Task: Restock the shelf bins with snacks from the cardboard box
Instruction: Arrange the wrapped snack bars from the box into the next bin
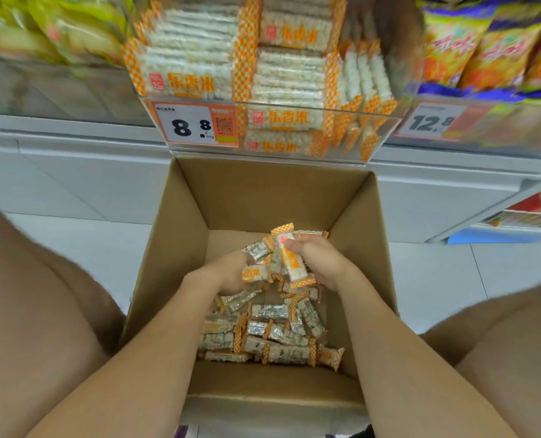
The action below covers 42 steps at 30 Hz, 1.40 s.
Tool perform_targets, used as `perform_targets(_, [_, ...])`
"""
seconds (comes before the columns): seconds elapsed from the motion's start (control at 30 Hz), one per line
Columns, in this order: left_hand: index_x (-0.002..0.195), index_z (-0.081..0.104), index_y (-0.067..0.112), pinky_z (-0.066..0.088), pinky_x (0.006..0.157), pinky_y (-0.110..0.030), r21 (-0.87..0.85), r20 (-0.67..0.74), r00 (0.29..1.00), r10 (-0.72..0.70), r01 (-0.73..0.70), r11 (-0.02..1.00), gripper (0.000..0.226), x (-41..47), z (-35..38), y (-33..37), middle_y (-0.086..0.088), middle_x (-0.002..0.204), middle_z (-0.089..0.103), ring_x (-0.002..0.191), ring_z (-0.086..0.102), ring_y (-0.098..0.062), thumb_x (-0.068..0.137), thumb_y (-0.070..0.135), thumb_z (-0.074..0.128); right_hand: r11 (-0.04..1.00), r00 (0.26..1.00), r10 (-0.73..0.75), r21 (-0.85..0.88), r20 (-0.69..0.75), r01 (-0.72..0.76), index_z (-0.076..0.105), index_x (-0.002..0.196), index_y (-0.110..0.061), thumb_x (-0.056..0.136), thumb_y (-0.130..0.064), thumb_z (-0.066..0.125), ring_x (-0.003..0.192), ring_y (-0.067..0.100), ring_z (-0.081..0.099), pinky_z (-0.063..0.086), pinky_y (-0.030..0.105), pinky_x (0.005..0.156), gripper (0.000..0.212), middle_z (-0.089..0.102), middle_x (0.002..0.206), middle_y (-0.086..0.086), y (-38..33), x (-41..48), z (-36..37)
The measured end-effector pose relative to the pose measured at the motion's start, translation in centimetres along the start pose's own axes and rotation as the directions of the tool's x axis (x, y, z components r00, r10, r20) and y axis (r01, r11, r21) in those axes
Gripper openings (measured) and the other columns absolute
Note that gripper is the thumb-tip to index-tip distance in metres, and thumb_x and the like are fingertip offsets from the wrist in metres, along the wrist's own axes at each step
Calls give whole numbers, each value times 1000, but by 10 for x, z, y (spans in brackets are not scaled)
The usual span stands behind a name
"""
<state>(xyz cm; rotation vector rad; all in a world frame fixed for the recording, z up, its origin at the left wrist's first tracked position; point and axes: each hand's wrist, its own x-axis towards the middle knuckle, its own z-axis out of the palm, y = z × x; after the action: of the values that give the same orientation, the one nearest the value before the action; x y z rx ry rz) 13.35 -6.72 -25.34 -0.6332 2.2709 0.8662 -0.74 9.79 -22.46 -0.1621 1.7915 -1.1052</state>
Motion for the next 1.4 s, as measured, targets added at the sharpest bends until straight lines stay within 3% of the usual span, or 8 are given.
perform_targets(0.23, [120, 46, 31, 55, 83, -38, -35, -267, 941, 209, -226, 974, 71, -65, -75, 35, 14, 105, 66, 96, 58, -10, 70, 14, 94, 851, 911, -398, -328, 104, 410, 54, 137, -31, 104, -14, 57, 46, 6, 40, 36, 22, 48, 37, 49, 54, -10, -77, -44, -12])
perform_targets(0.43, [119, 43, 37, 55, 73, -33, 52, -309, 888, 341, -342, 938, 78, -113, -139, 69, 9, 109, 66, 93, 65, -11, 66, 25, 98, 701, 845, -450, -472, 289, 535, 63, 116, -17, 95, -28, 77, 73, 10, 63, 52, 29, 69, 27, 75, 90, 0, -143, -94, -21])
perform_targets(0.6, [137, 53, 31, 43, 102, -25, 12, -324, 831, 453, -475, 880, 76, -150, -181, 92, 17, 133, 58, 122, 55, -2, 73, 28, 95, 488, 714, -640, -568, 284, 663, 76, 100, -25, 89, -36, 83, 83, 16, 69, 58, 35, 77, 17, 75, 93, -1, -185, -120, -22])
perform_targets(0.9, [115, 65, 43, 53, 101, -46, -196, -608, 699, 376, -592, 782, 45, -169, -205, 101, 17, 119, 66, 113, 64, -7, 77, 54, 85, 439, 687, -665, -591, 293, 677, 71, 101, -29, 90, -36, 78, 96, 5, 70, 58, 39, 90, 15, 74, 102, -9, -245, -147, -55])
perform_targets(1.03, [113, 68, 37, 54, 89, -27, -16, -791, 475, 387, -648, 762, 38, -161, -215, 117, 27, 106, 67, 100, 65, 4, 81, 33, 87, 463, 647, -736, -551, 197, 694, 72, 109, -33, 91, -34, 78, 110, 4, 67, 57, 41, 95, 20, 73, 110, -10, -249, -138, -64])
perform_targets(1.2, [140, 56, 16, 34, 118, -26, 344, -884, 119, 452, -491, 801, 56, -142, -222, 123, -2, 145, 48, 140, 43, -15, 88, 22, 77, 501, 582, -813, -522, -12, 690, 68, 111, -37, 88, -34, 77, 97, 8, 69, 58, 36, 80, 25, 71, 106, -7, -262, -118, -62])
perform_targets(1.3, [147, 50, 13, 27, 125, -42, 343, -900, 166, 404, -304, 889, 55, -129, -222, 117, -11, 159, 39, 150, 33, -28, 97, 31, 62, 472, 523, -841, -657, -136, 588, 62, 116, -36, 89, -32, 71, 105, 12, 63, 52, 35, 83, 29, 63, 110, -12, -267, -104, -64])
perform_targets(1.4, [157, 37, 20, 15, 127, -58, 288, -879, 379, 290, -63, 956, 59, -119, -215, 111, -9, 170, 25, 158, 17, -34, 105, 48, 43, 383, 483, -867, -783, -122, 489, 58, 125, -30, 92, -29, 66, 115, 20, 61, 52, 45, 95, 34, 64, 119, -9, -265, -86, -56])
